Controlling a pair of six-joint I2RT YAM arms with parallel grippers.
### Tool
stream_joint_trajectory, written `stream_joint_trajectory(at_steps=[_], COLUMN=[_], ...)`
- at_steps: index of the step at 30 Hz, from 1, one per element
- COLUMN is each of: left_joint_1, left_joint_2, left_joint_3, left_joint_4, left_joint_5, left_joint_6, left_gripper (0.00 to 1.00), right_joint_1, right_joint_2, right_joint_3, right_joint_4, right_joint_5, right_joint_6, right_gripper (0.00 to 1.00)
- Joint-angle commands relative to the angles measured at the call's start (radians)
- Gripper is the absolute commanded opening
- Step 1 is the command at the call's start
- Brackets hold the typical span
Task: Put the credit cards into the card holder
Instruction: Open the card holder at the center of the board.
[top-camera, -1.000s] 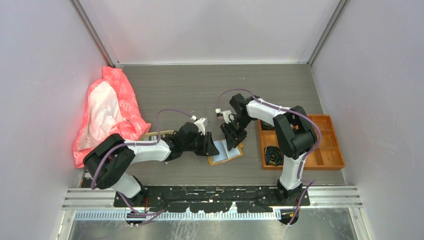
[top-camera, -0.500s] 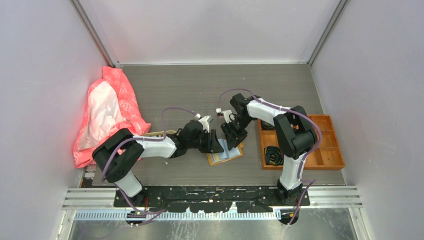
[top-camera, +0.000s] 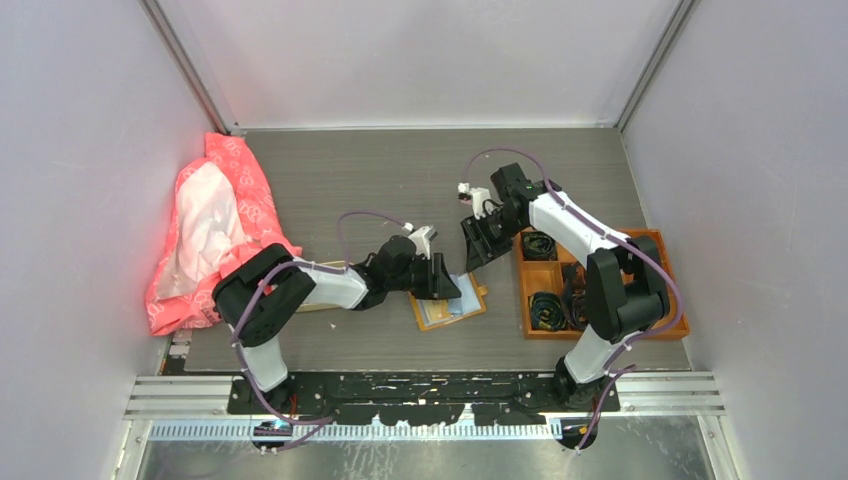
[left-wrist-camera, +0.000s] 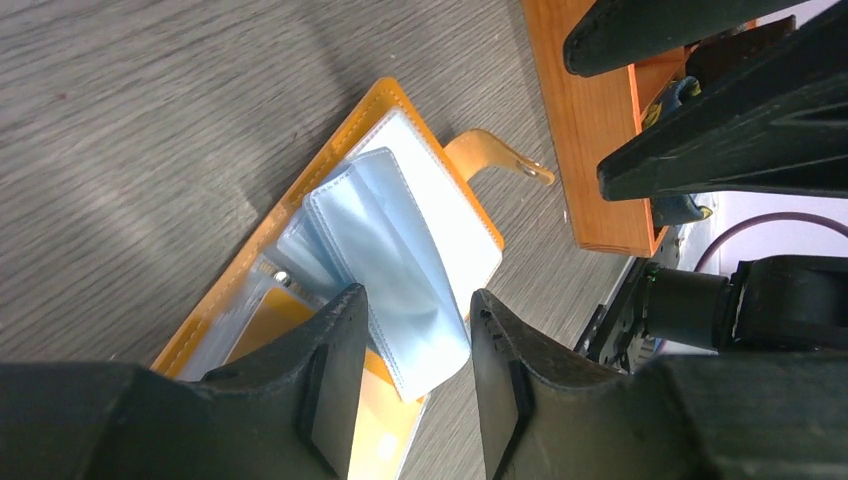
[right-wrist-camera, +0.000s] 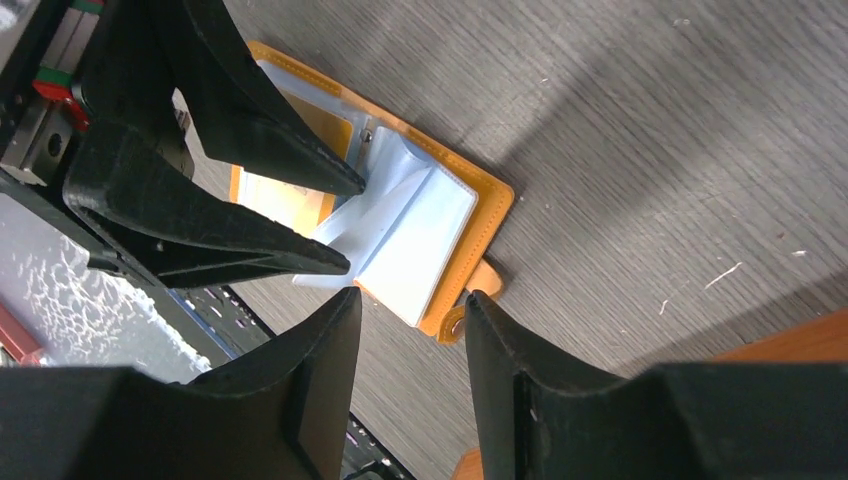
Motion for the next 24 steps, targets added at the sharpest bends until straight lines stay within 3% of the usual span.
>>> stream_joint_trajectory(at_steps=[1,13,24], left_joint_1=[-0.009,-0.027,-0.067], left_joint_2=[0.032,0.132,0.21], left_joint_3=[0.041,0.07,0.124], left_joint_4=[0.134,0.427,0.468], left_joint_5=[0.03,0.114,0.158], left_joint_6=[-0.026,-0.142,-0.177], left_gripper=[0.44,0.45,0.47], right_joint_1=[-0.02,-0.065,-0.118], right_joint_2=[-0.035,-0.062,-0.097], right_joint_3=[-0.008,-0.019,-0.028], right_joint_4=[0.033,0.051,0.069], right_joint_5=[-0.021,-0.051,-0.067], right_joint_6=[0.021,0.039,0.046], right_gripper=[0.48,0.48,0.48])
